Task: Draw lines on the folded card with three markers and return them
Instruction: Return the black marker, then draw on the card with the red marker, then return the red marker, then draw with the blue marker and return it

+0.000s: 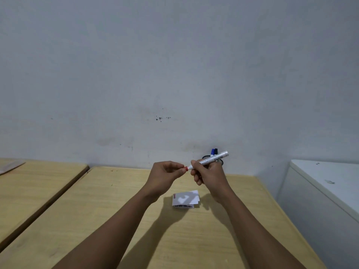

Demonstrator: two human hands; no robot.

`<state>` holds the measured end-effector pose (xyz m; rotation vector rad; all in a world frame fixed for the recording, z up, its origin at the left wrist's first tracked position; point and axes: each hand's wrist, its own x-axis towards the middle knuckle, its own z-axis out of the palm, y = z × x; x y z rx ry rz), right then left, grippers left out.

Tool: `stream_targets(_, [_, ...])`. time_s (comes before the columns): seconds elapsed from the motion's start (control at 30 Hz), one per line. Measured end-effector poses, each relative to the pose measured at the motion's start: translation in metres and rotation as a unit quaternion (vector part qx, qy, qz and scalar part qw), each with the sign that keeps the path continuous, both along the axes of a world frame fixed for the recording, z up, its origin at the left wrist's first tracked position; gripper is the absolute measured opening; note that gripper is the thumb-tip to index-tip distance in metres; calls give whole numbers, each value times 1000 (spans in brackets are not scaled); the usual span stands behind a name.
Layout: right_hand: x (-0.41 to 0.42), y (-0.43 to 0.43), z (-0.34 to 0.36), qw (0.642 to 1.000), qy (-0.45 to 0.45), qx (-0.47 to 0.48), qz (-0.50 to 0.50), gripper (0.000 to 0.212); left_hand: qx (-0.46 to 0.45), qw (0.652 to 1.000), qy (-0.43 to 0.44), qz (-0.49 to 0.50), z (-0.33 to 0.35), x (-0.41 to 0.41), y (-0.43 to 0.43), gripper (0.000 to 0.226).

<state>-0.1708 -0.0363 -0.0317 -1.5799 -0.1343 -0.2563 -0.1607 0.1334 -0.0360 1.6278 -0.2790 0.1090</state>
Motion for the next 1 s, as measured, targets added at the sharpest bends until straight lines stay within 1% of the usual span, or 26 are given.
stream_targets(0.1, [-4, -3, 3, 1000, -2, 8, 13, 24, 3, 1000, 3, -25, 5, -3, -4, 16])
stream_targets(0.2, [-5, -7, 8, 999, 6, 40, 30, 24, 2, 999, 8, -38, 9, -3, -6, 16])
stream_targets(0.27, [-5, -10, 11, 998, 9, 46, 38, 24, 37, 998, -4, -55, 10, 0, -6, 17])
stream_targets(0.33, [-4, -11, 13, 998, 14, 46, 38, 24, 81, 994, -42, -59, 11, 2, -8, 18])
stream_targets(0.4, [-2, -10, 14, 995, 34, 91, 33, 25, 121, 986, -110, -24, 13, 4, -14, 16])
stream_targets(0.47, [0, -8, 14, 987, 51, 147, 28, 25, 159, 970, -181, 19, 14, 5, -20, 14])
stream_targets(0.53, [2, -9, 16, 984, 67, 162, 20, 26, 185, 958, -217, 37, 14, 10, -24, 14])
stream_targets(0.57, [3, -11, 18, 986, 74, 146, 4, 31, 192, 956, -217, 44, 16, 13, -25, 14])
stream_targets(0.6, [6, -13, 18, 991, 75, 107, -31, 38, 197, 956, -212, 56, 18, 18, -26, 14])
stream_targets(0.63, [10, -16, 19, 993, 64, 49, -87, 45, 204, 953, -210, 76, 22, 23, -27, 15])
stream_targets(0.67, [14, -21, 18, 988, 35, -19, -152, 46, 216, 947, -216, 97, 26, 29, -29, 16])
stream_targets(0.7, [19, -26, 17, 973, -14, -87, -212, 38, 234, 938, -228, 112, 31, 34, -32, 16])
stream_targets(0.73, [24, -33, 16, 957, -75, -143, -241, 23, 254, 928, -245, 119, 37, 37, -36, 17])
stream_targets(0.77, [27, -38, 15, 944, -124, -196, -236, 13, 273, 917, -265, 120, 42, 40, -41, 18])
stream_targets(0.83, [36, -47, 11, 917, -167, -297, -206, 32, 298, 900, -300, 109, 51, 47, -52, 21])
stream_targets(0.87, [41, -52, 11, 908, -174, -319, -210, 32, 302, 896, -310, 99, 55, 52, -57, 21])
stream_targets(0.93, [51, -60, 14, 893, -200, -332, -227, 19, 298, 895, -324, 76, 61, 62, -66, 20])
stream_targets(1.0, [65, -69, 18, 898, -205, -320, -222, 11, 278, 905, -319, 53, 67, 73, -77, 25])
